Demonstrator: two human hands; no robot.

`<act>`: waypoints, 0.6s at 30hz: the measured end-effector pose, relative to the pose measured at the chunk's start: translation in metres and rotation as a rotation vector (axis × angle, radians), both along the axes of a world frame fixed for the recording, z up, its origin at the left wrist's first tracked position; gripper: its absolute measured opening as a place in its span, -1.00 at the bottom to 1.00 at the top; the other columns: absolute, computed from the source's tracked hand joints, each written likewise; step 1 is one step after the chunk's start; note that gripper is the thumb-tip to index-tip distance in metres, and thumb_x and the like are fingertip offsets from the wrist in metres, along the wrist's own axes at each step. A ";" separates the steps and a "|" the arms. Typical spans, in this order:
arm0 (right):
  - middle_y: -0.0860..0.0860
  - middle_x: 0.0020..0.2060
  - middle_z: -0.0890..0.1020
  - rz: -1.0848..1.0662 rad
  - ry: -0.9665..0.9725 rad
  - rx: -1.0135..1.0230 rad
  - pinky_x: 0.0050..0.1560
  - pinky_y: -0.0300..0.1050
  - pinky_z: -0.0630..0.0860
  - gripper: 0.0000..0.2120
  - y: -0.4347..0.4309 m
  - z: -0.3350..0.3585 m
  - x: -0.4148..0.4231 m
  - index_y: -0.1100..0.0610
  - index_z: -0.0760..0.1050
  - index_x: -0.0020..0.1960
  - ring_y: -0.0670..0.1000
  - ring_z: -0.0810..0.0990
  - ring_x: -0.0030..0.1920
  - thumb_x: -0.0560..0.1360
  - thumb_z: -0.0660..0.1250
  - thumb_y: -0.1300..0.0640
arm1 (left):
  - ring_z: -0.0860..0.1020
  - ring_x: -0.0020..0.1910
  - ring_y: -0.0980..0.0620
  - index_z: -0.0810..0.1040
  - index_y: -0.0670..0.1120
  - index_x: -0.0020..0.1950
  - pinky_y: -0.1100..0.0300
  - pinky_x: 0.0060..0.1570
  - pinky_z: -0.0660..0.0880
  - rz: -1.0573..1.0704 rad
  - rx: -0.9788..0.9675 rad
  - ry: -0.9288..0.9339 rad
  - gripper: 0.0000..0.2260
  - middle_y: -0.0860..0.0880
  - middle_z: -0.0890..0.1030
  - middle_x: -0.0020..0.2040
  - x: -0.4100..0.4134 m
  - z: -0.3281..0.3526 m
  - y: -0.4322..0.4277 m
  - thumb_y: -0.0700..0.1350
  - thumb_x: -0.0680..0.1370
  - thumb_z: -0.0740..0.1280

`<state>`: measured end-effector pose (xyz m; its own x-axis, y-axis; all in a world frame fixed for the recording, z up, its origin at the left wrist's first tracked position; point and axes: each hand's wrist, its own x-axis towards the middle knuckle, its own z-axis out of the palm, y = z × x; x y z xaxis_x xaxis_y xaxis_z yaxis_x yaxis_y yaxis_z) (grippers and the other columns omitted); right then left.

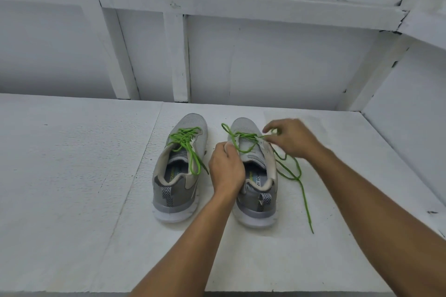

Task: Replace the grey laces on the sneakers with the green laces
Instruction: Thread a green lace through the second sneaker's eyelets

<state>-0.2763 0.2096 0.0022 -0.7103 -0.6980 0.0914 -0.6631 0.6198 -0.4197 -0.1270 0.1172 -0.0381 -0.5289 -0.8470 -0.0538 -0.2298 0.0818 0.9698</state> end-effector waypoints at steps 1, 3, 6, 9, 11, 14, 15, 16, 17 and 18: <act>-0.04 -0.14 0.63 0.001 0.022 0.087 -0.13 -0.12 0.50 -0.88 0.000 -0.009 0.003 -0.06 0.63 0.04 0.01 0.58 -0.16 0.51 0.38 0.02 | 0.45 -0.09 -0.04 0.45 -0.09 -0.09 0.15 -0.10 0.27 -0.001 -0.005 0.007 -0.77 0.02 0.49 -0.16 -0.001 -0.001 0.000 -0.09 0.66 0.07; 0.00 -0.12 0.65 -0.018 0.031 0.109 -0.17 -0.10 0.47 -0.88 -0.001 -0.017 0.007 -0.04 0.62 0.02 0.05 0.56 -0.17 0.56 0.31 0.02 | 0.45 -0.07 -0.04 0.45 -0.09 -0.08 0.16 -0.09 0.28 0.005 -0.009 0.004 -0.78 0.00 0.51 -0.12 0.000 -0.003 -0.001 -0.10 0.66 0.07; 0.00 -0.29 0.56 -0.198 -0.065 -0.182 -0.28 -0.14 0.34 -0.85 0.000 0.003 -0.003 0.08 0.57 -0.12 0.04 0.47 -0.31 0.56 0.28 0.07 | 0.46 -0.05 -0.05 0.45 -0.08 -0.06 0.14 -0.06 0.30 0.017 -0.014 0.002 -0.78 -0.03 0.53 -0.07 -0.002 -0.004 -0.002 -0.09 0.66 0.06; -0.01 -0.45 0.30 -0.541 -0.622 -0.881 -0.51 -0.25 0.10 -0.80 0.012 0.039 -0.022 0.07 0.34 -0.31 -0.05 0.20 -0.54 0.48 0.22 0.16 | 0.44 -0.03 -0.03 0.44 -0.05 -0.04 0.15 -0.04 0.30 0.015 -0.020 -0.010 -0.81 -0.01 0.50 -0.06 -0.003 -0.004 -0.002 -0.09 0.66 0.06; -0.06 -0.49 0.22 -0.570 -0.863 -1.136 -0.55 -0.25 0.03 -0.77 0.022 0.051 -0.026 0.05 0.27 -0.33 -0.08 0.10 -0.53 0.47 0.22 0.19 | 0.43 -0.04 -0.02 0.43 -0.06 -0.04 0.15 -0.04 0.29 0.010 -0.024 -0.014 -0.81 -0.01 0.49 -0.06 -0.003 -0.004 -0.001 -0.09 0.66 0.06; -0.06 -0.49 0.27 -0.527 -0.779 -0.987 -0.52 -0.23 0.06 -0.83 0.026 0.053 -0.019 0.08 0.36 -0.31 -0.07 0.15 -0.50 0.45 0.25 0.17 | 0.46 -0.01 -0.06 0.45 -0.07 -0.03 0.12 -0.04 0.32 -0.006 -0.034 -0.031 -0.80 -0.02 0.51 -0.05 -0.002 -0.002 -0.001 -0.09 0.65 0.06; -0.05 -0.47 0.30 -0.501 -0.720 -0.917 -0.50 -0.21 0.10 -0.86 0.027 0.053 -0.015 0.10 0.39 -0.29 -0.07 0.18 -0.48 0.44 0.26 0.16 | 0.48 0.02 -0.08 0.49 -0.08 0.01 0.09 0.01 0.37 -0.018 -0.039 -0.041 -0.79 -0.04 0.53 -0.02 -0.003 0.000 -0.002 -0.09 0.63 0.08; -0.04 -0.46 0.32 -0.472 -0.661 -0.858 -0.47 -0.18 0.14 -0.89 0.027 0.054 -0.010 0.12 0.41 -0.27 -0.06 0.22 -0.46 0.42 0.27 0.16 | 0.50 0.07 -0.09 0.53 -0.07 0.08 0.04 0.09 0.41 -0.026 -0.055 -0.057 -0.78 -0.05 0.56 0.04 -0.004 0.004 -0.005 -0.09 0.61 0.10; -0.03 -0.45 0.34 -0.442 -0.595 -0.809 -0.43 -0.16 0.19 -0.91 0.029 0.056 -0.006 0.15 0.43 -0.25 -0.05 0.26 -0.44 0.40 0.28 0.16 | 0.50 0.12 -0.09 0.55 -0.05 0.15 -0.01 0.16 0.43 -0.038 -0.092 -0.083 -0.74 -0.05 0.57 0.11 -0.008 0.009 -0.009 -0.08 0.59 0.13; -0.01 -0.43 0.36 -0.405 -0.532 -0.774 -0.39 -0.13 0.22 -0.93 0.031 0.058 -0.001 0.17 0.45 -0.23 -0.04 0.29 -0.41 0.38 0.28 0.16 | 0.50 0.16 -0.09 0.56 -0.03 0.20 -0.05 0.20 0.43 -0.067 -0.153 -0.112 -0.71 -0.04 0.58 0.16 -0.014 0.016 -0.014 -0.07 0.56 0.14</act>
<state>-0.2776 0.2403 0.0605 -0.9598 -0.2799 0.0192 -0.0750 0.1902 -0.9789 -0.1413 0.1034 -0.0222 -0.5822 -0.8130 0.0109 -0.3249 0.2450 0.9135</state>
